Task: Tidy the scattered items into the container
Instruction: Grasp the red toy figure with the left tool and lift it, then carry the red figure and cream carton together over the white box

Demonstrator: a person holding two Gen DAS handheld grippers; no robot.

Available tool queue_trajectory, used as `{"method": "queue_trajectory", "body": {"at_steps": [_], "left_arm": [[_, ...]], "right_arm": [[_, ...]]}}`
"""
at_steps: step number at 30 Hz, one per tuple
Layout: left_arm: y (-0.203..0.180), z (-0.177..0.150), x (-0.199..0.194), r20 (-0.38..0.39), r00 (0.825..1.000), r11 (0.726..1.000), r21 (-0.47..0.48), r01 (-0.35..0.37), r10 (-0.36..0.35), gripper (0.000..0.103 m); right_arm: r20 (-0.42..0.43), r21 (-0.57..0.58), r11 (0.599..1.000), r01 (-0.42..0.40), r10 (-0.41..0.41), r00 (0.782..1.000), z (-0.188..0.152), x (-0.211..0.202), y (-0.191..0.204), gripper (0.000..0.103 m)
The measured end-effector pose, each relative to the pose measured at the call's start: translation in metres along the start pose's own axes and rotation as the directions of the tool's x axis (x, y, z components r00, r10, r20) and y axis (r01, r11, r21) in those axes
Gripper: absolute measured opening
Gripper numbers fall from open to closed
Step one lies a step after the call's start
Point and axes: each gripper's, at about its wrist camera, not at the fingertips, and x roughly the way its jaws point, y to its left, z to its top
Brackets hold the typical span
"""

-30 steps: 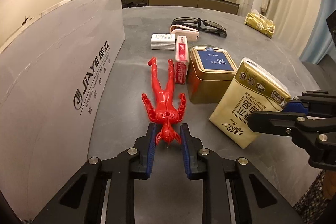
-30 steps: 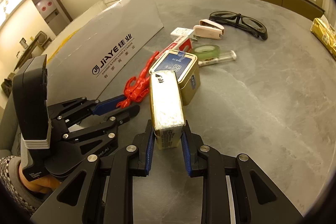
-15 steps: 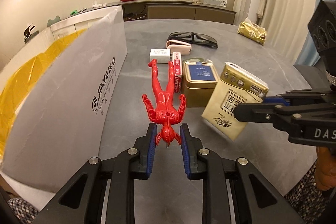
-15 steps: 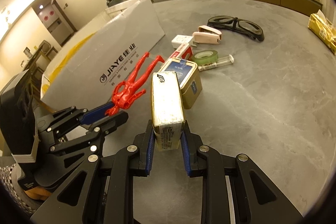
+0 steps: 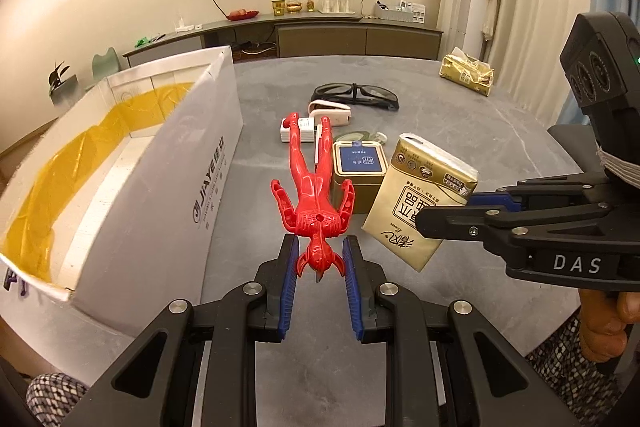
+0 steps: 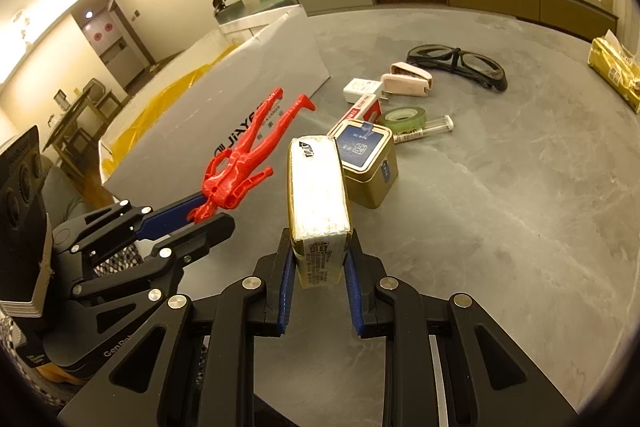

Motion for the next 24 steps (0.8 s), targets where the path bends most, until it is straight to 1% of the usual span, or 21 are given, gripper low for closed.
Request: {"method": "queue_trajectory", "body": {"at_steps": [8, 18, 24], "left_arm": [[-0.006, 0.003, -0.026, 0.04, 0.999, 1.0, 0.011, -0.015, 0.015, 0.023], [-0.007, 0.007, -0.056, 0.085, 0.996, 1.0, 0.009, -0.018, 0.018, 0.023], [0.001, 0.009, -0.072, 0.111, 0.994, 1.0, -0.012, -0.015, 0.016, 0.023]], "right_arm": [[0.03, -0.014, 1.0, 0.001, 0.0, 1.0, -0.005, -0.012, 0.009, 0.025], [0.095, -0.037, 0.999, -0.026, 0.03, 0.995, -0.009, -0.035, 0.023, 0.025], [0.125, -0.049, 0.998, -0.042, 0.048, 0.991, -0.006, -0.044, 0.036, 0.025]]}}
